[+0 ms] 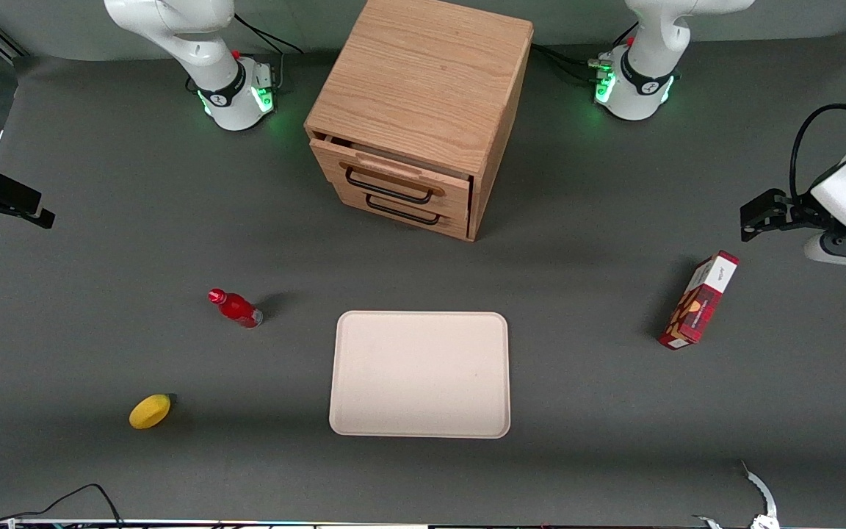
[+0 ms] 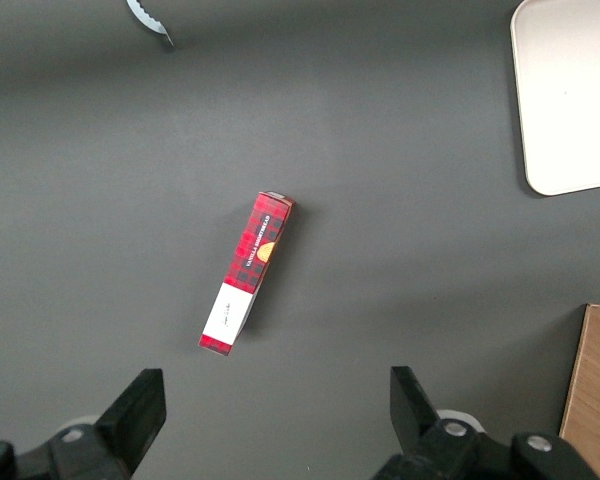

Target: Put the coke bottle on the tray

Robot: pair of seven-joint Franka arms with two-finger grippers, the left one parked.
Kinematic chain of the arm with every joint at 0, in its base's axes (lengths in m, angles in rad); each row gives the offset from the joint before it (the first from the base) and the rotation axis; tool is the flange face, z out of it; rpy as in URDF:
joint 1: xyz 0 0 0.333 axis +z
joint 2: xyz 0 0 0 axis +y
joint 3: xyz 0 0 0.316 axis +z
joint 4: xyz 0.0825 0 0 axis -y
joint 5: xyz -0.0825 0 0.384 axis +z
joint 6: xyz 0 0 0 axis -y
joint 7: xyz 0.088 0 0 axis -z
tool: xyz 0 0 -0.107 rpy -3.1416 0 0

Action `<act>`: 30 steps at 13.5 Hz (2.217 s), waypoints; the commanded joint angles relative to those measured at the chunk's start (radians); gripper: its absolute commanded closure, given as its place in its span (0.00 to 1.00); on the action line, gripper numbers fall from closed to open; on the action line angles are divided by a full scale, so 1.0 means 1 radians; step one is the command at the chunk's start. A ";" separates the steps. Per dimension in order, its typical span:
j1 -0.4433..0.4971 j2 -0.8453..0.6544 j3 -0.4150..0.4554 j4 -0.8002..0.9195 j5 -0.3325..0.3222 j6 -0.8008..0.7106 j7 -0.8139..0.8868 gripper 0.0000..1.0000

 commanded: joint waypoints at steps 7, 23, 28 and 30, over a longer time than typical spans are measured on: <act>0.011 0.000 0.004 0.022 -0.046 -0.018 0.020 0.00; 0.071 0.067 0.038 -0.057 0.029 0.157 0.206 0.00; 0.074 0.092 0.039 -0.167 0.023 0.309 0.204 0.00; 0.096 0.055 0.041 -0.289 0.005 0.401 0.204 0.00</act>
